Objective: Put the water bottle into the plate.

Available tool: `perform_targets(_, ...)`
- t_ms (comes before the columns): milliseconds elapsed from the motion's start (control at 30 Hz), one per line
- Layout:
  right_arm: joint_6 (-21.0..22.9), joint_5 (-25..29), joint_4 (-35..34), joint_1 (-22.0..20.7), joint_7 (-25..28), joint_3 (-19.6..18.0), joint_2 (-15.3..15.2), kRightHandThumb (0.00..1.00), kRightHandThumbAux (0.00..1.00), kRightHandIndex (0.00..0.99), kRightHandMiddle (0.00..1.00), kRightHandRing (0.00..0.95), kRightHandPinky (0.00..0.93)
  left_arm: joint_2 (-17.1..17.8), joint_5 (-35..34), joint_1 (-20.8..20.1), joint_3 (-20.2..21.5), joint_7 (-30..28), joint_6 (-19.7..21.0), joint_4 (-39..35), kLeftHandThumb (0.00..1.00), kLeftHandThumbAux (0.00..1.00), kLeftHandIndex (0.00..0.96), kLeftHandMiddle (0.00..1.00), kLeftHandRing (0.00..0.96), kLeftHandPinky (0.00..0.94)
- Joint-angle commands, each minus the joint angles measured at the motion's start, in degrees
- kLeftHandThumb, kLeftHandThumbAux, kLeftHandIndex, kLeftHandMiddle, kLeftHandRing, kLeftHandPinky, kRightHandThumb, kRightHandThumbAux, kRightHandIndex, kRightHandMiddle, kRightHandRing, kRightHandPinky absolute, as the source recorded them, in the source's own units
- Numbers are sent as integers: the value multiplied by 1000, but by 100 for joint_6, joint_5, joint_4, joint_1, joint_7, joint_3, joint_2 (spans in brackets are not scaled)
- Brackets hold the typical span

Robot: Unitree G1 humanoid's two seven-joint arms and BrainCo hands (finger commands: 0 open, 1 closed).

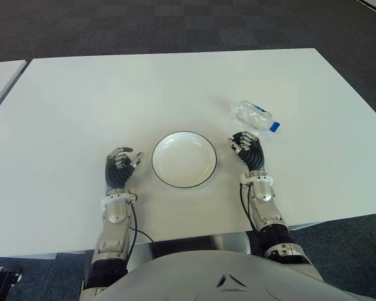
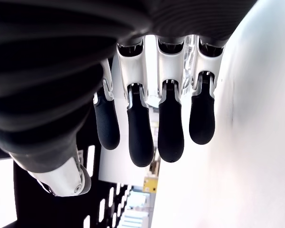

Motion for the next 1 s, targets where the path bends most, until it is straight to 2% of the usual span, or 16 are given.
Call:
perform_targets(33, 113, 47, 77, -61, 52, 9, 12, 709, 727, 433, 573, 572, 540, -35, 44, 95, 8, 32, 137, -9, 710, 715, 436, 773, 779, 781)
perform_targets(467, 157, -115, 126, -141, -108, 11, -26, 708, 727, 433, 569, 567, 537, -22, -17, 90, 17, -13, 38, 67, 710, 715, 436, 760, 765, 747)
perform_targets(667, -210, -913, 408, -475, -741, 151, -416, 702, 729, 428, 547, 558, 544, 3, 29, 107, -27, -37, 33, 33, 710, 715, 436, 747, 755, 751)
perform_targets(733, -140, -1098, 190, -508, -858, 196, -488, 701, 730, 425, 543, 554, 535, 4, 40, 112, -38, -33, 35, 21, 710, 716, 435, 746, 756, 759)
perform_targets(800, 224, -1475, -611, -501, -927, 259, -596, 700, 730, 419, 525, 534, 507, 11, 67, 124, -58, -31, 43, -17, 710, 716, 435, 750, 762, 771)
perform_targets(867, 503, -1773, -1096, -504, -958, 313, -700, 698, 731, 414, 491, 502, 475, 19, 86, 128, -73, -35, 54, -34, 711, 716, 435, 753, 768, 780)
perform_targets(967, 831, -2402, -1268, -612, -1206, 452, -907, 689, 731, 407, 397, 412, 405, 35, 118, 126, -88, -53, 115, -50, 711, 716, 435, 757, 773, 782)
perform_targets(1000, 906, -2566, -1269, -642, -1291, 497, -962, 599, 705, 315, 330, 344, 350, 39, 126, 122, -90, -55, 125, -45, 711, 715, 435, 757, 773, 779)
